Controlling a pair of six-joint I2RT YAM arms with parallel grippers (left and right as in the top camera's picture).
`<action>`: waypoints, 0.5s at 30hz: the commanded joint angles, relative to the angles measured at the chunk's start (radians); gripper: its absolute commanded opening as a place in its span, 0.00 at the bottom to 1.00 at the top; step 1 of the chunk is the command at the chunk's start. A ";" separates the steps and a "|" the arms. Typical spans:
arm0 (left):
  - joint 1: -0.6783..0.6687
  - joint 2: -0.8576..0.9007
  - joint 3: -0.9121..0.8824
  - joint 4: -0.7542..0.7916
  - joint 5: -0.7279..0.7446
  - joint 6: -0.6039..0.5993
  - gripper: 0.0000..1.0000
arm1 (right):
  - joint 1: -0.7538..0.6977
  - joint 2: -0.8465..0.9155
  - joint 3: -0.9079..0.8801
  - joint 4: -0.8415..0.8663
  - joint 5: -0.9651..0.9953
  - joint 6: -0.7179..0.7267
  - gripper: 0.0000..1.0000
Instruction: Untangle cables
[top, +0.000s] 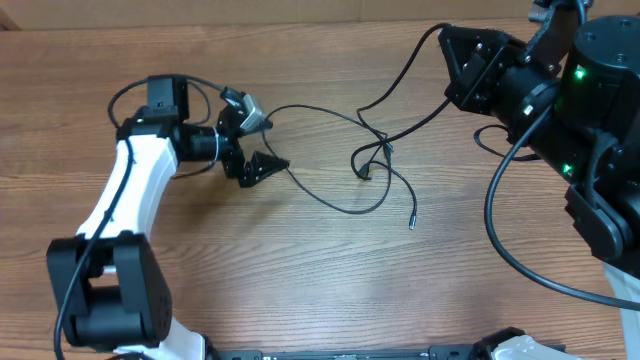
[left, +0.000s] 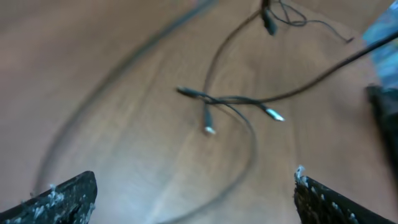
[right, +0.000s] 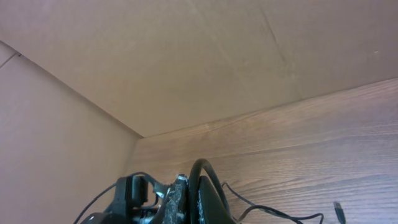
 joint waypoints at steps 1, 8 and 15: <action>0.001 0.006 0.009 0.105 0.033 0.019 1.00 | -0.004 0.001 0.024 -0.001 0.005 -0.011 0.04; -0.051 0.008 0.009 0.372 -0.174 -0.097 1.00 | -0.004 0.001 0.024 0.005 -0.049 -0.010 0.04; -0.130 0.008 0.009 0.398 -0.267 -0.095 1.00 | -0.004 0.001 0.024 0.014 -0.056 -0.010 0.04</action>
